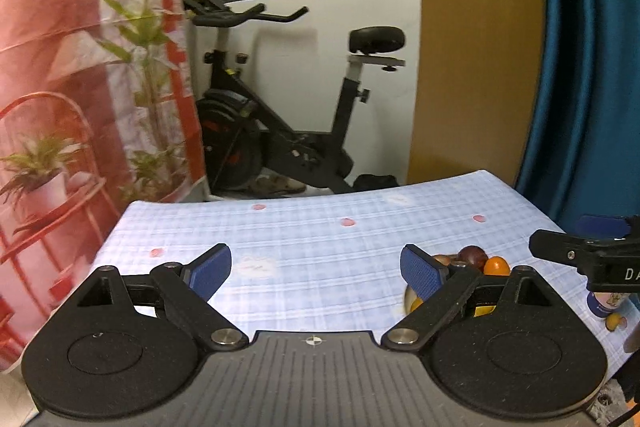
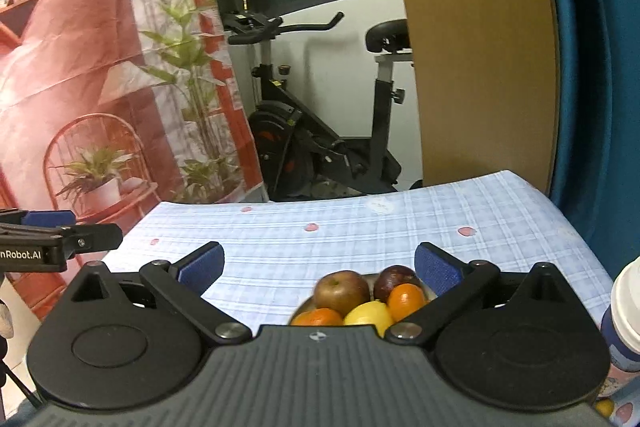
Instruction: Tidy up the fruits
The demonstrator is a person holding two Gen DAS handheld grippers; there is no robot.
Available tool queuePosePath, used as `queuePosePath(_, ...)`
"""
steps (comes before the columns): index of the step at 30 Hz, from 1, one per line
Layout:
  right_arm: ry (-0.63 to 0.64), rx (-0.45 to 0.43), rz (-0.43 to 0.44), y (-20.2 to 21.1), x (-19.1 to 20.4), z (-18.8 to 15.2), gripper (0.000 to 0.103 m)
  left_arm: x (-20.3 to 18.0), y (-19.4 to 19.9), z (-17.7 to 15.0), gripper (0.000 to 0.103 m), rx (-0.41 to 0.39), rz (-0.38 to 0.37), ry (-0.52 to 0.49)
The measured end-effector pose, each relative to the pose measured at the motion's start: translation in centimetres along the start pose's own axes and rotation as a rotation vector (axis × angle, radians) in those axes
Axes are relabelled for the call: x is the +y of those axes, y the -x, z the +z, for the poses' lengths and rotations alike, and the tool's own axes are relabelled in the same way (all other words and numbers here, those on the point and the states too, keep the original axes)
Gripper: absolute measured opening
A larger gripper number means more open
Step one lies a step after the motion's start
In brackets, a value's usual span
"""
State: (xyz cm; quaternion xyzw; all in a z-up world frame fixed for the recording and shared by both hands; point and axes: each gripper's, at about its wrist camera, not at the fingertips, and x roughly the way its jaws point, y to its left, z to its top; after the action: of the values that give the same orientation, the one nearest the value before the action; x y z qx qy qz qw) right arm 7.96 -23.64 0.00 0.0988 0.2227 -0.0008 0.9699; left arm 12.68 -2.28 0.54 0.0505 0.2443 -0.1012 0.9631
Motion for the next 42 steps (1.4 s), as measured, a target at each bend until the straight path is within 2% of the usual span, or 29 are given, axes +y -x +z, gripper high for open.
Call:
queuePosePath(7, 0.060, 0.004, -0.022, 2.3, 3.1, 1.3, 0.103, 0.8, 3.3, 0.1, 0.093, -0.019, 0.050, 0.032)
queuePosePath(15, 0.061, 0.012, -0.028, 3.1, 3.5, 1.5, 0.103, 0.4, 5.0, 0.0, 0.095, -0.067, 0.062, 0.029)
queuePosePath(42, 0.061, 0.016, -0.043, 3.1, 3.4, 1.5, 0.103, 0.1, 4.8, -0.3, 0.096, -0.054, 0.082, 0.043)
